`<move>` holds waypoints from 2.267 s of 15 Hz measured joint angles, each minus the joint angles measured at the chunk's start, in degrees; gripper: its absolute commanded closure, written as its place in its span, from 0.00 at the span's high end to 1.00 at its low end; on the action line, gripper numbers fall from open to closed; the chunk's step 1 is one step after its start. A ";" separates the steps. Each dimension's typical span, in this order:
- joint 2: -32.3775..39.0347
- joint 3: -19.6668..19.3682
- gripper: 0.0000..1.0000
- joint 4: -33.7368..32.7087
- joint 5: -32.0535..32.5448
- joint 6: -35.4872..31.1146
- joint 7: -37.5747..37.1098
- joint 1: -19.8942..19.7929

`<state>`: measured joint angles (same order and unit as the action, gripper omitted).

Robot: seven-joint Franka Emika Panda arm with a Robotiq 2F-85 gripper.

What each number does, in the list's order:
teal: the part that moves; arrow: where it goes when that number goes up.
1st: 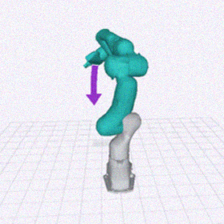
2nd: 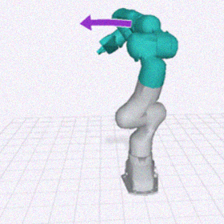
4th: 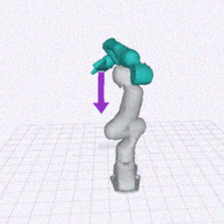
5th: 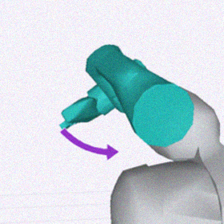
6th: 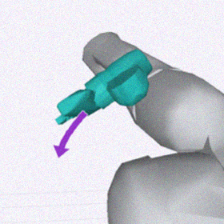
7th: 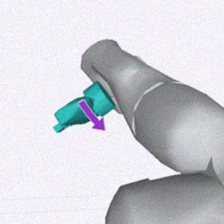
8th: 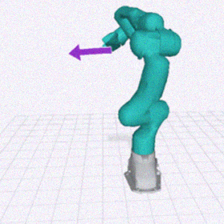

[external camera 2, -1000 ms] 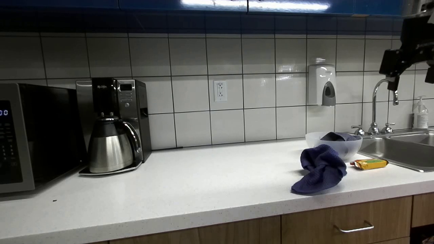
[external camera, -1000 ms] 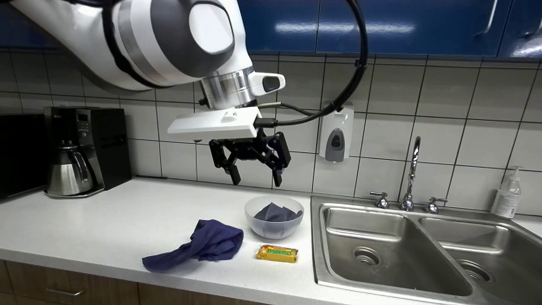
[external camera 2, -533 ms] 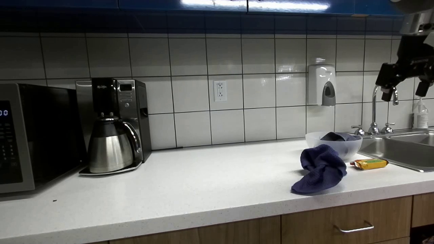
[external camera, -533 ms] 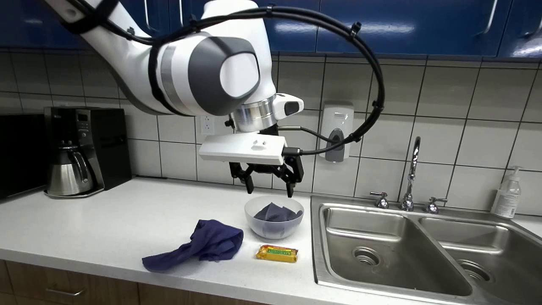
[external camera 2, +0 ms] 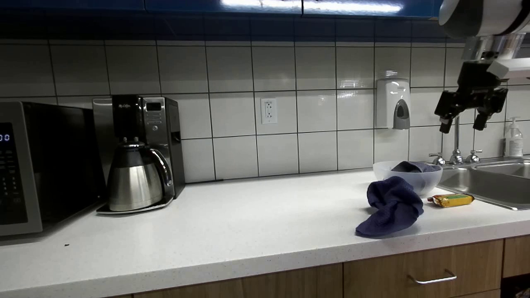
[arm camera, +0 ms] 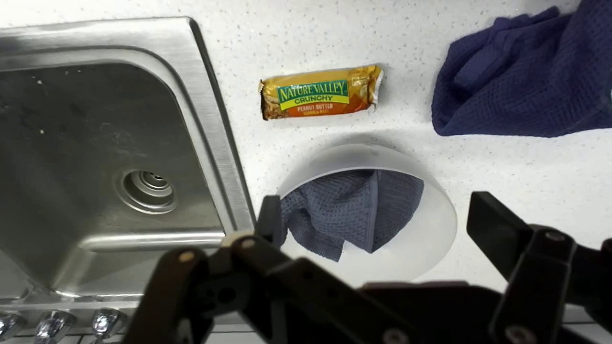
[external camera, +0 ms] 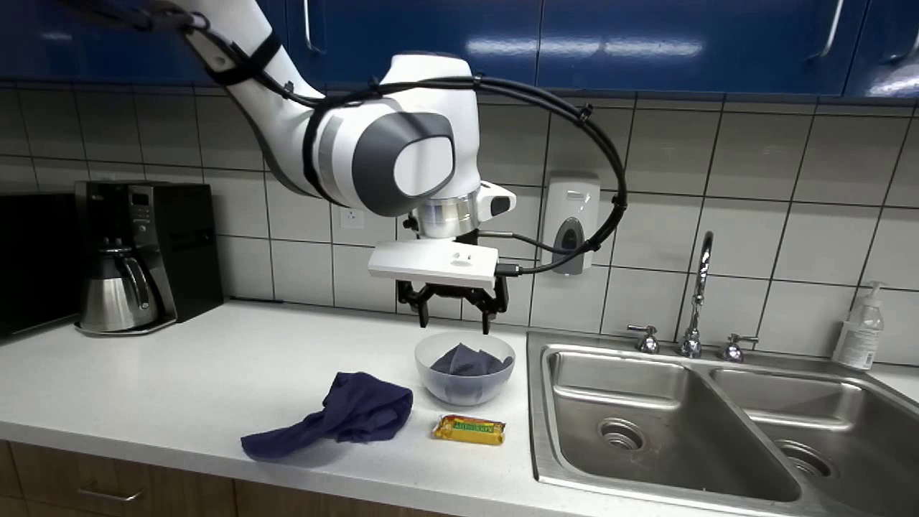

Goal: Remove the grey towel from the clear bowl and put it on the countertop

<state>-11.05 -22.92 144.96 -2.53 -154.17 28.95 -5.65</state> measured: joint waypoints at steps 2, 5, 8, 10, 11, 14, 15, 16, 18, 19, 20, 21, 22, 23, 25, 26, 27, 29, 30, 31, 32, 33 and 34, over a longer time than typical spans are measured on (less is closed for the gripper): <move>3.20 0.02 1.00 -2.32 -2.76 0.02 2.65 0.53; 8.22 0.49 1.00 -5.99 -5.91 0.02 5.52 0.47; 13.27 0.95 1.00 -9.83 -9.26 0.01 7.82 0.60; 16.62 1.18 1.00 -12.43 -11.58 0.02 9.23 0.66; 18.24 1.35 1.00 -13.68 -12.69 0.02 9.89 0.66; 22.83 2.16 1.00 -17.28 -15.50 0.09 10.98 0.65; 24.13 3.70 1.00 -18.40 -15.62 0.10 11.00 -0.43; 25.27 6.07 1.00 -19.47 -15.62 0.11 11.00 -2.23; 27.21 10.06 1.00 -21.38 -15.60 0.12 11.00 -5.04; 28.09 11.62 1.00 -22.30 -15.51 0.12 11.00 -6.04; 28.92 12.85 1.00 -23.12 -15.42 0.12 10.98 -6.75; 29.77 13.85 1.00 -23.91 -15.36 0.13 10.97 -7.36; 30.67 14.69 1.00 -24.67 -15.34 0.14 10.97 -7.99; 31.63 15.30 1.00 -25.43 -15.22 0.16 10.97 -8.59; 33.57 15.93 1.00 -26.88 -14.42 0.20 10.84 -9.52; 34.36 16.11 1.00 -27.39 -13.72 0.24 10.63 -9.88; 35.02 16.29 1.00 -27.80 -13.00 0.28 10.41 -10.17; 36.11 16.52 1.00 -28.44 -11.87 0.37 10.15 -10.38; 36.58 16.65 1.00 -28.73 -11.28 0.38 9.97 -10.40; 37.04 16.90 1.00 -29.02 -10.79 0.39 9.83 -10.47; 37.49 17.16 1.00 -29.33 -10.44 0.42 9.76 -10.56; 37.91 17.39 1.00 -29.64 -10.20 0.47 9.73 -10.64; 38.35 17.68 1.00 -29.95 -10.01 0.51 9.72 -10.81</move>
<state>27.30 -5.24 115.02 -12.54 -153.66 38.67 -16.46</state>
